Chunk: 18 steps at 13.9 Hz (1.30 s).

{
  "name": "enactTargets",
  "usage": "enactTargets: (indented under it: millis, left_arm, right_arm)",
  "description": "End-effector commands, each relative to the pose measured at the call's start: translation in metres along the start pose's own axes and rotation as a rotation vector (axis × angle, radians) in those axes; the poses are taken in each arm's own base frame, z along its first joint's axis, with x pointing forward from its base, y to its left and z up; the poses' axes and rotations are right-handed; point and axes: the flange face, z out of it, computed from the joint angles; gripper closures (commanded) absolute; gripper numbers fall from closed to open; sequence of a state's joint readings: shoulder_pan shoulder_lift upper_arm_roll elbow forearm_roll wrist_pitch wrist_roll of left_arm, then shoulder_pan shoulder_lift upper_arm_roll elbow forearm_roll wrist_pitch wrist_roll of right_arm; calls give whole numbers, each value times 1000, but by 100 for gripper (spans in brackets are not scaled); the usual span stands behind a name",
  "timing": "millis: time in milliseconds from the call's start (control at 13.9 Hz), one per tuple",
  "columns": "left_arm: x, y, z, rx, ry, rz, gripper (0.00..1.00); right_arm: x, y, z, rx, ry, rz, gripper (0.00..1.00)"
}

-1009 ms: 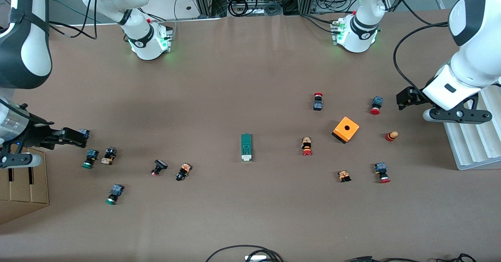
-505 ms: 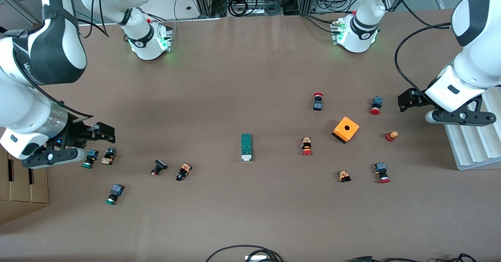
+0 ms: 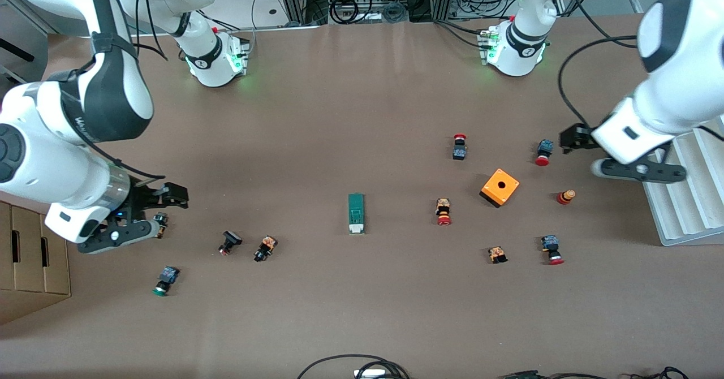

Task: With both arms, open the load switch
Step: 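Move the right gripper toward the green switch while the left gripper rises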

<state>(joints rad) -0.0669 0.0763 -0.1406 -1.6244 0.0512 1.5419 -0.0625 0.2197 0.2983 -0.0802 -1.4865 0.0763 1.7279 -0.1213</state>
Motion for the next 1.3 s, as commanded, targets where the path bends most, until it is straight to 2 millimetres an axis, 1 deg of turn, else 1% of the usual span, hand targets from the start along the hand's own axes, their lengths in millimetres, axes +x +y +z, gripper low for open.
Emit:
enactTargets:
  millis: [0,72,216,433,577,649,793,865,937,1009,1081,1226]
  left_arm:
    - [-7,61,-8,-5,-11,-86,0]
    - [-9,81,-8,-4,-10,-108,0]
    - [-13,121,-9,-6,30,-139,0]
    - [-25,186,-2,-17,81,-218,0]
    - [-28,223,4,-38,119,-250,0]
    - [-28,245,10,-45,148,-264,0]
    - [-31,280,21,-78,194,-302,0]
    - [-35,296,30,-69,223,-311,0]
    - [-40,315,39,-53,261,-324,0]
    - [-44,334,50,-35,291,-350,0]
    - [-49,353,63,-14,318,-362,0]
    - [-53,383,85,-1,367,-364,0]
  right_arm:
    - [11,-6,7,103,36,15,0]
    - [15,-7,16,132,35,24,0]
    - [20,-6,31,136,17,39,0]
    - [26,0,55,125,-20,27,0]
    - [30,3,69,134,-33,13,0]
    - [34,3,73,133,-19,-2,0]
    - [43,3,75,121,47,-96,0]
    - [47,0,77,117,68,-125,0]
    - [50,-4,77,113,85,-133,0]
    - [54,-18,79,109,98,-152,0]
    - [56,-26,81,105,108,-163,0]
    - [62,-46,88,97,128,-193,0]
